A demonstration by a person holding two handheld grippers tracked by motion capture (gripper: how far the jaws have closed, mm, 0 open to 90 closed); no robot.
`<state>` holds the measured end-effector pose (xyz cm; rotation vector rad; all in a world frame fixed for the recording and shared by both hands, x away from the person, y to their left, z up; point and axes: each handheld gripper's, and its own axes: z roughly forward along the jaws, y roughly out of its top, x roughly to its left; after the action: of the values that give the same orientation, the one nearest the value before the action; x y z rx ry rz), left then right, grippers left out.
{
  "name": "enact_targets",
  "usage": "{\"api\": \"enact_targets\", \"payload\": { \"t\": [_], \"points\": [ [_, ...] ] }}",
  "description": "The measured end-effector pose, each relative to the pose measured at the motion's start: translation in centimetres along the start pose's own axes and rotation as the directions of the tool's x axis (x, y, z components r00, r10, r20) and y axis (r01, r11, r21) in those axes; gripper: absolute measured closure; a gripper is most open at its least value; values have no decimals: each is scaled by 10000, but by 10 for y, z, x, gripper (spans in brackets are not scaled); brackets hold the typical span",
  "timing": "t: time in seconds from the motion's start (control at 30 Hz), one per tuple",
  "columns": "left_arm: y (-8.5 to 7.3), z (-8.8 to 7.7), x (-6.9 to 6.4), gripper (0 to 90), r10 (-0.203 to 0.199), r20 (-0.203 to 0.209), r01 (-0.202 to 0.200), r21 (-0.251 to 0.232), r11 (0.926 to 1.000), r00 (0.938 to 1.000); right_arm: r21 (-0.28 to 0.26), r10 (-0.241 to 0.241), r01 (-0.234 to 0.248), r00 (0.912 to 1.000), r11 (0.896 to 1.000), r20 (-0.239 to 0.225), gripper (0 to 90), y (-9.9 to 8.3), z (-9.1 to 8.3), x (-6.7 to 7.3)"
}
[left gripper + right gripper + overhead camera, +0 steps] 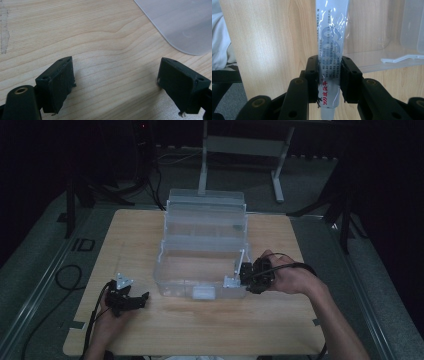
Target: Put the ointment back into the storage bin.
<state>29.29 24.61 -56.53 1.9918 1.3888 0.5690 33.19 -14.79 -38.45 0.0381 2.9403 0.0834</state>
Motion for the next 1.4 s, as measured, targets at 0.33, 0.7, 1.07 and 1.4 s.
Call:
{"api": "enact_targets", "payload": {
  "t": [0.33, 0.7, 1.07, 1.4],
  "points": [
    [0, 0, 0, 144, 23, 1, -23, 12, 10000, 10000, 113, 122, -122, 9999, 9999, -29, 705, 1, 2, -11],
    [0, 0, 0, 144, 24, -7, -24, 15, 10000, 10000, 115, 155, -155, 9999, 9998, -33, 705, 2, 1, -18],
    [0, 0, 0, 144, 23, -7, -23, 14, 10000, 10000, 162, 6, -5, 10000, 9999, -59, 705, 9, 1, -24],
    [0, 0, 0, 144, 23, -5, -23, 14, 10000, 10000, 80, -125, 126, 9999, 9999, -83, 705, 15, 0, -29]
  ]
}}
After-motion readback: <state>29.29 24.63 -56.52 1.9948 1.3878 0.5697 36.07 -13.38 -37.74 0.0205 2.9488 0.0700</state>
